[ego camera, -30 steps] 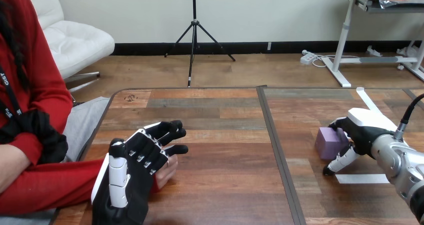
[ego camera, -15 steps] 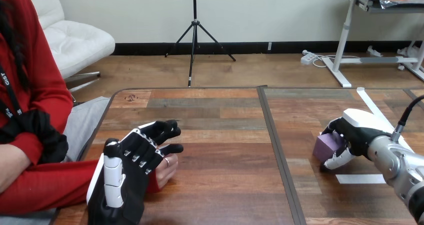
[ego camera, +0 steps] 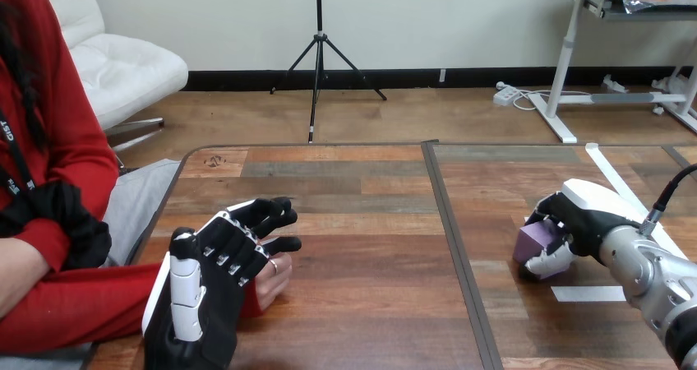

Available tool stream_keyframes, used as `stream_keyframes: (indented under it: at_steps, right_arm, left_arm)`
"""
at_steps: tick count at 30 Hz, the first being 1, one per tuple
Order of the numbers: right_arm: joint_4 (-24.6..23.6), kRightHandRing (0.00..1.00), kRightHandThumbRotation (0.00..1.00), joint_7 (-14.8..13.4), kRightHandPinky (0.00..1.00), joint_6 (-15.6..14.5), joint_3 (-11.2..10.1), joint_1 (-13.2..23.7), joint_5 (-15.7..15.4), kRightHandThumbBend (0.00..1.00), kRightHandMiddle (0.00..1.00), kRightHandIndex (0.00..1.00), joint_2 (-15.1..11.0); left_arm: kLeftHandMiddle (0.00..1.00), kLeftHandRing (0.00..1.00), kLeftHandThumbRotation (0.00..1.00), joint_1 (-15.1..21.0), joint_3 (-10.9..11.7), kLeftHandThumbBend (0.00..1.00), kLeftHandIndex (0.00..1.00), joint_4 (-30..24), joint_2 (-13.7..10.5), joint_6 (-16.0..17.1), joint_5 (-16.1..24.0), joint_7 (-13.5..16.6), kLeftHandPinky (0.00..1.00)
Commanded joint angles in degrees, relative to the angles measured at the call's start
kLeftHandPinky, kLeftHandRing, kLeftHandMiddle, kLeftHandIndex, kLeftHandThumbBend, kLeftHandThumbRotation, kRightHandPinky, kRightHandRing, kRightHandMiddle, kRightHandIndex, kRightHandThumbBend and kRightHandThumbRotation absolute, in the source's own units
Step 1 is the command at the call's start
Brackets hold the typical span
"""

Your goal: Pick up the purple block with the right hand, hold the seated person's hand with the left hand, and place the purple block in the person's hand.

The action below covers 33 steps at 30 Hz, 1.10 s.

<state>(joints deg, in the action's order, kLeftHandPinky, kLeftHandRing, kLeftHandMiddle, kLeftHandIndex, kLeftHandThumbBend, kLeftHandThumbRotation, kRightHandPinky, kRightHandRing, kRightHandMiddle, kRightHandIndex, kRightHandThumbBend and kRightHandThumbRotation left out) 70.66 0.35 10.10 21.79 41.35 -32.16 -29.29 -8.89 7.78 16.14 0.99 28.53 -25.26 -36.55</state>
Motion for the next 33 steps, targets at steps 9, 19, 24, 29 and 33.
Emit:
stream_keyframes:
  at_steps: [9,19,24,29,33]
  right_arm:
    - [-0.3,0.52,0.0,-2.4,0.45,-0.3,-1.1,3.2,0.9,0.57,0.57,0.53,0.4]
    - [0.0,0.53,0.0,-1.7,0.46,-0.3,-0.9,3.3,0.8,0.6,0.57,0.52,0.0]
    - [0.0,0.53,0.0,-1.9,0.46,0.2,-0.9,3.2,0.8,0.62,0.57,0.52,-0.2]
    - [-0.1,0.53,0.0,-2.1,0.46,0.2,-1.0,3.1,0.9,0.63,0.57,0.52,-0.4]
    - [-0.4,0.52,0.0,-2.4,0.45,0.2,-1.1,3.1,0.9,0.63,0.56,0.52,-0.5]
  left_arm:
    - [0.74,0.76,0.94,3.3,0.1,0.76,0.62,0.1,0.0,1.1,-0.6,-0.6,0.66]
    - [0.75,0.76,0.94,3.7,0.2,0.75,0.62,0.7,-0.1,1.9,-0.5,-0.9,0.66]
    - [0.75,0.76,0.95,3.7,0.2,0.75,0.62,0.6,-0.1,1.9,-0.3,-0.6,0.66]
    - [0.75,0.76,0.95,3.8,0.3,0.75,0.62,0.8,-0.2,1.9,-0.3,-0.7,0.66]
    - [0.75,0.76,0.95,3.9,0.4,0.75,0.62,0.9,-0.3,1.9,-0.3,-0.7,0.66]
